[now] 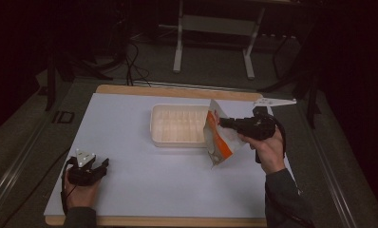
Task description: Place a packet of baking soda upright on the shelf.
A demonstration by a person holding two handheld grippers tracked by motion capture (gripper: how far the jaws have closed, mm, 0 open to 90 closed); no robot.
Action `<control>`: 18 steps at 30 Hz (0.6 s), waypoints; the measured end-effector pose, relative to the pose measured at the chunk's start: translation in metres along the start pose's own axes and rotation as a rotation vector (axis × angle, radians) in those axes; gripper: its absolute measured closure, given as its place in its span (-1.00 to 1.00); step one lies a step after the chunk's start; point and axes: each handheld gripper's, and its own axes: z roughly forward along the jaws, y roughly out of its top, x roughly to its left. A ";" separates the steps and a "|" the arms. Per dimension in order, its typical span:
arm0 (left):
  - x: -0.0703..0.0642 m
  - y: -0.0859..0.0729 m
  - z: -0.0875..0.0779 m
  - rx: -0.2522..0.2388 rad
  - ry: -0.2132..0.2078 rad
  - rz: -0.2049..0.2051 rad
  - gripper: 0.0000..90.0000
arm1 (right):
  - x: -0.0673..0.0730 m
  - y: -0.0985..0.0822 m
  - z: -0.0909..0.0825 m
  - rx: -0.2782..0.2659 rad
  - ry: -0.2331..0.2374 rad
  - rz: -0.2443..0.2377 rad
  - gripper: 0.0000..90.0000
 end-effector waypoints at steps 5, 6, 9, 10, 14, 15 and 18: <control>0.000 0.000 0.000 -0.002 0.000 0.000 0.06 | -0.001 0.005 0.001 -0.024 -0.010 0.012 1.00; 0.000 0.000 0.000 -0.001 0.000 -0.001 0.06 | -0.001 0.006 0.002 -0.028 -0.012 0.014 1.00; 0.000 0.000 0.000 -0.001 0.000 -0.002 0.06 | -0.001 0.009 0.004 -0.042 -0.014 0.020 1.00; 0.000 0.000 0.000 -0.001 -0.001 -0.001 0.06 | -0.001 0.010 0.005 -0.044 -0.012 0.024 1.00; 0.000 0.000 0.000 -0.002 -0.001 -0.001 0.06 | -0.002 0.013 0.010 -0.044 -0.020 0.027 1.00; 0.000 0.000 0.000 -0.003 -0.001 -0.002 0.06 | -0.002 0.014 0.012 -0.043 -0.022 0.027 1.00; 0.000 0.000 0.000 -0.004 -0.001 -0.003 0.06 | -0.003 0.018 0.017 -0.047 -0.029 0.033 1.00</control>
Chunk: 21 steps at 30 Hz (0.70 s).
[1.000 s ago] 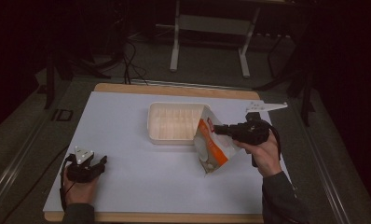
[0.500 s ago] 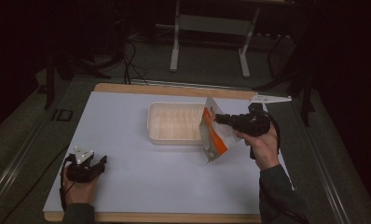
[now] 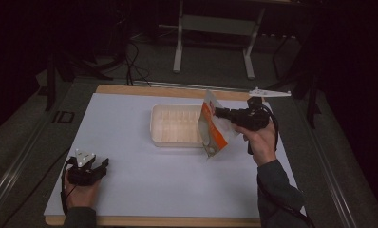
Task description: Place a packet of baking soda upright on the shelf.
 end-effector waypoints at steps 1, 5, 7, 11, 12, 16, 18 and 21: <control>0.000 0.000 0.000 0.000 0.000 0.001 0.06 | 0.000 0.001 0.001 -0.001 -0.002 0.004 1.00; 0.000 0.000 0.000 -0.001 -0.001 0.000 0.06 | -0.001 0.004 0.006 0.001 -0.011 0.005 1.00; 0.000 0.000 0.000 -0.002 -0.001 -0.001 0.06 | -0.002 0.005 0.009 -0.003 -0.008 0.012 1.00; 0.000 0.000 0.000 -0.003 -0.002 -0.002 0.06 | -0.003 0.007 0.014 -0.008 -0.010 0.025 1.00; 0.001 0.000 0.000 -0.003 -0.002 -0.002 0.06 | -0.003 0.008 0.015 -0.008 -0.010 0.026 1.00; 0.001 0.000 0.000 -0.004 -0.003 -0.003 0.06 | -0.003 0.010 0.020 -0.019 -0.012 0.030 1.00; 0.001 0.000 -0.001 -0.005 -0.003 -0.004 0.06 | -0.003 0.011 0.022 -0.023 -0.015 0.036 1.00; 0.001 0.000 -0.001 -0.005 -0.004 -0.004 0.06 | -0.003 0.012 0.024 -0.026 -0.016 0.044 1.00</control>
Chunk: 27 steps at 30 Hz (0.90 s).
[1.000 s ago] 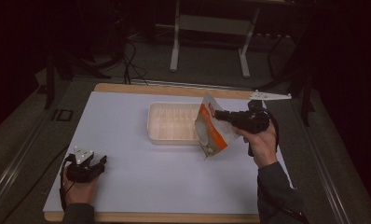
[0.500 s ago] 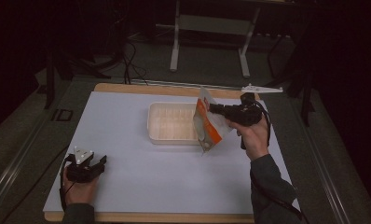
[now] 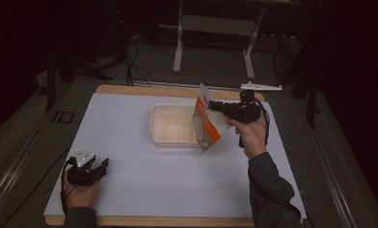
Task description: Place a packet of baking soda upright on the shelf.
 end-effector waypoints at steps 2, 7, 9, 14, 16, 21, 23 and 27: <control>0.000 0.000 0.000 0.001 0.000 0.001 0.06 | -0.001 0.002 0.003 -0.010 -0.004 0.009 1.00; 0.000 0.000 0.000 0.002 -0.001 0.005 0.06 | -0.003 0.004 0.007 -0.025 -0.019 0.020 1.00; 0.000 0.000 0.000 0.002 -0.001 0.004 0.06 | -0.004 0.004 0.008 -0.032 -0.015 0.022 1.00; 0.000 0.000 0.000 0.002 -0.002 0.006 0.06 | -0.005 0.005 0.012 -0.046 -0.020 0.032 1.00; 0.000 0.000 0.000 0.001 -0.002 0.005 0.06 | -0.005 0.005 0.014 -0.052 -0.026 0.033 1.00; 0.000 0.000 0.000 0.001 -0.002 0.005 0.06 | -0.004 0.007 0.020 -0.049 -0.033 0.024 1.00; 0.000 0.000 0.000 0.001 -0.003 0.006 0.05 | -0.004 0.007 0.021 -0.052 -0.032 0.026 1.00; 0.000 0.000 0.000 0.000 -0.002 0.005 0.06 | -0.005 0.009 0.024 -0.066 -0.039 0.040 1.00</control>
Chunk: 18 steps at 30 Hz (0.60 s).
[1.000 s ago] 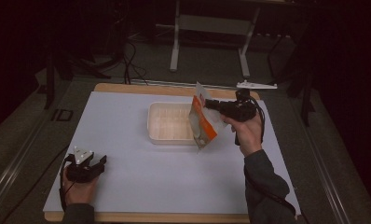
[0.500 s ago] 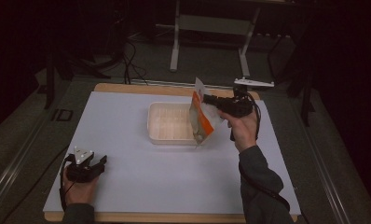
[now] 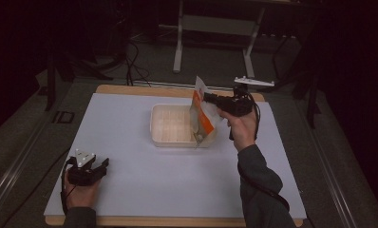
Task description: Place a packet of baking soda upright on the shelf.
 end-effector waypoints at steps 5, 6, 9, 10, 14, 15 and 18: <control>0.000 0.000 0.000 -0.002 -0.002 -0.001 0.06 | -0.001 0.001 0.003 -0.010 -0.004 0.007 1.00; 0.000 0.000 0.000 -0.002 -0.002 -0.001 0.06 | -0.002 0.001 0.004 -0.013 -0.005 0.011 1.00; 0.000 0.000 0.000 -0.003 -0.003 -0.002 0.05 | -0.004 0.001 0.007 -0.027 -0.013 0.021 1.00; 0.000 0.000 0.000 -0.003 -0.004 -0.001 0.05 | -0.004 0.001 0.008 -0.028 -0.016 0.023 1.00; 0.000 0.000 0.000 -0.003 -0.004 0.000 0.05 | -0.007 0.000 0.013 -0.032 -0.030 0.027 1.00; 0.000 0.000 0.000 -0.003 -0.004 0.001 0.05 | -0.008 0.000 0.013 -0.034 -0.030 0.031 1.00; 0.000 0.000 0.000 -0.003 -0.004 -0.001 0.05 | -0.011 0.001 0.016 -0.045 -0.039 0.043 1.00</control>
